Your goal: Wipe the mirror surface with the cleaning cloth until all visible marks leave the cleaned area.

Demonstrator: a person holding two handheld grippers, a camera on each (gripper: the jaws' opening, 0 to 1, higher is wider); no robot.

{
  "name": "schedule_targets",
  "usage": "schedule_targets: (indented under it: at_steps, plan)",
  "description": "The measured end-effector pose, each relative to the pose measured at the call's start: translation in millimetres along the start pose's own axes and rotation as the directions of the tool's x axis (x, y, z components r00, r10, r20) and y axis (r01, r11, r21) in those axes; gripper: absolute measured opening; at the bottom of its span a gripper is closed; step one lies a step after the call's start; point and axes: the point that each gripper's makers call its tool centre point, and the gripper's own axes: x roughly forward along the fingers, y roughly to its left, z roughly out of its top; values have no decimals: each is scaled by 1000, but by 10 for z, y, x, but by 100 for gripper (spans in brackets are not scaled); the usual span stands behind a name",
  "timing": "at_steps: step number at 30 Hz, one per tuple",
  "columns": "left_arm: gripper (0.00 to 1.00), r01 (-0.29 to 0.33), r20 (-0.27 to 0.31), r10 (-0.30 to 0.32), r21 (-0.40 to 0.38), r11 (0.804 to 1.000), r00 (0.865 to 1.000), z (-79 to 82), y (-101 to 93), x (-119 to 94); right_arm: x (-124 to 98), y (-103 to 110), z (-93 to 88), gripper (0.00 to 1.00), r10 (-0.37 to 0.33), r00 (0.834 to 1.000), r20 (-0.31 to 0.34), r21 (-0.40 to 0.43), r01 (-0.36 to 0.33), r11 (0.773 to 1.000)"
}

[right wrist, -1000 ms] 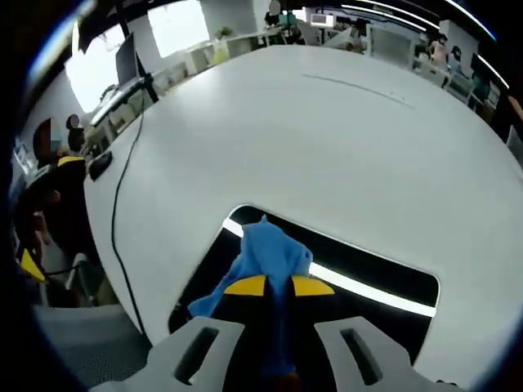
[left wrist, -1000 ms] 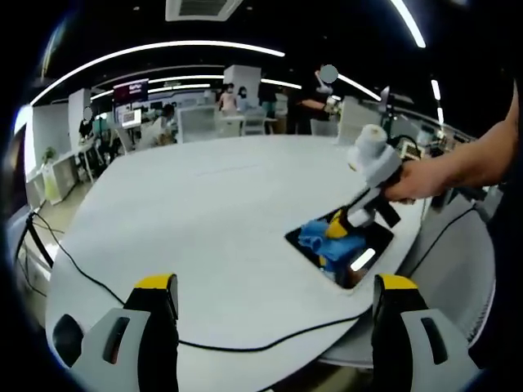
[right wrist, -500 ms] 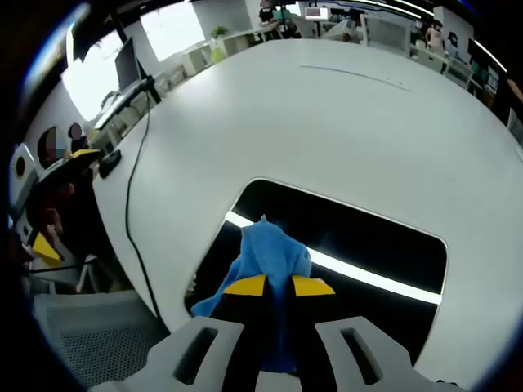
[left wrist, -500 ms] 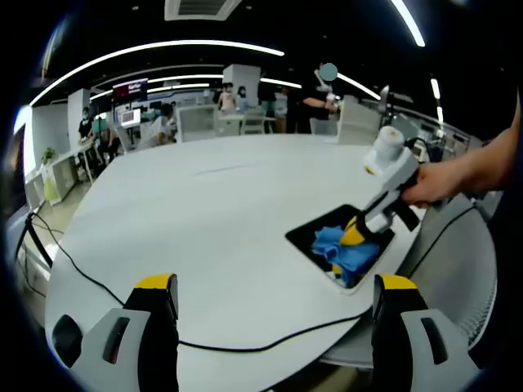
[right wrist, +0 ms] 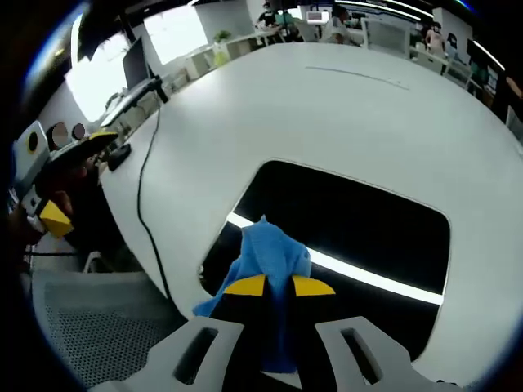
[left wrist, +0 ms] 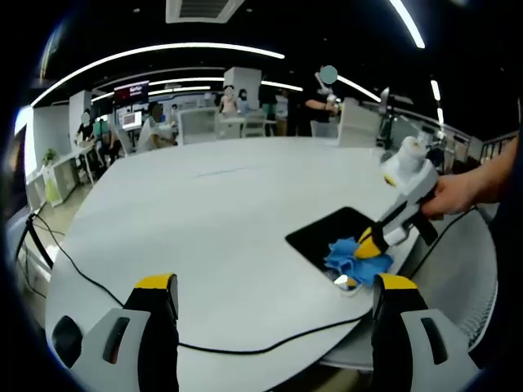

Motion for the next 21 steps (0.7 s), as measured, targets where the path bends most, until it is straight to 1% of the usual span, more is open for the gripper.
schedule_targets:
  at_steps: [3, 5, 9, 13, 14, 17, 21]
  plan:
    - [100, -5, -1, 5, 0, 1000, 1000, -5, 9, -7, -18, 19, -35, 5, 2, 1000, -1, -8, -2, 1000]
    - [100, -17, -36, 17, -3, 1000, 999, -78, 37, -10, -27, 34, -53, 5, 4, 1000, -2, -11, -4, 1000]
    - [100, -30, -28, 30, 3, 1000, 999, -98, 82, -31, -48, 76, -100, 5, 14, 1000, -14, -13, -14, 1000]
    - [100, -18, -32, 18, -5, 1000, 999, -99, 55, -38, -57, 92, -125, 5, 18, 1000, -17, -14, -18, 1000]
    - [100, -5, -29, 4, -12, 1000, 1000, -91, 27, -35, -63, 101, -138, 5, 22, 999, -24, -11, -22, 1000]
    - [100, 9, -21, -9, -12, 1000, 1000, -56, -19, -43, -72, 109, -149, 5, 26, 999, -33, -11, -27, 1000]
    - [100, 8, -9, -9, -15, 1000, 1000, -29, -1, -38, -72, 110, -151, 5, 28, 999, -32, -18, -29, 999]
